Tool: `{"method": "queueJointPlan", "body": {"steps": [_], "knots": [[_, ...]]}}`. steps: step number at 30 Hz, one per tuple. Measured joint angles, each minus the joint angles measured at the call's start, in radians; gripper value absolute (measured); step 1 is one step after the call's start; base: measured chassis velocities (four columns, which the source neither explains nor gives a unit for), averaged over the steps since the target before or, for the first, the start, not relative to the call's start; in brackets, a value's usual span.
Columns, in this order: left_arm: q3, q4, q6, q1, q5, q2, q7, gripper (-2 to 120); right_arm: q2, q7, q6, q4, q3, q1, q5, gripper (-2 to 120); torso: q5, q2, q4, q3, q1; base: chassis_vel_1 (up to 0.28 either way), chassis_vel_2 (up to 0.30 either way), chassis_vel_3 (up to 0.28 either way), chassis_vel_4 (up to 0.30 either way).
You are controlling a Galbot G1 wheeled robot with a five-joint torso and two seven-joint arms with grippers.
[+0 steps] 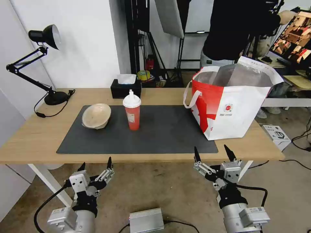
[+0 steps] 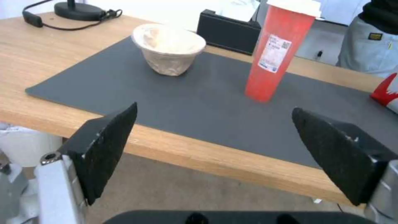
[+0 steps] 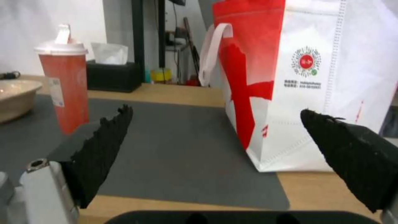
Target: Pick up the trash from the table and place it into the takeout bag.
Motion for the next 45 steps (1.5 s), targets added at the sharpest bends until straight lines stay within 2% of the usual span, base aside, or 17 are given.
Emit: {"method": "queueJointPlan", "body": {"steps": [25, 45], "knots": [[0.002, 0.015, -0.005, -0.007, 0.001, -0.005, -0.002, 100, -0.036, 0.062, -0.147, 0.018, -0.001, -0.055, -0.041, 100, 0.0, 0.0, 0.0, 0.0, 0.0, 0.0, 0.0, 0.0, 0.0], [0.005, 0.008, -0.008, 0.001, 0.004, -0.009, -0.004, 100, -0.027, 0.091, -0.169, 0.018, -0.032, -0.085, -0.088, 100, 0.0, 0.0, 0.0, 0.0, 0.0, 0.0, 0.0, 0.0, 0.0]]}}
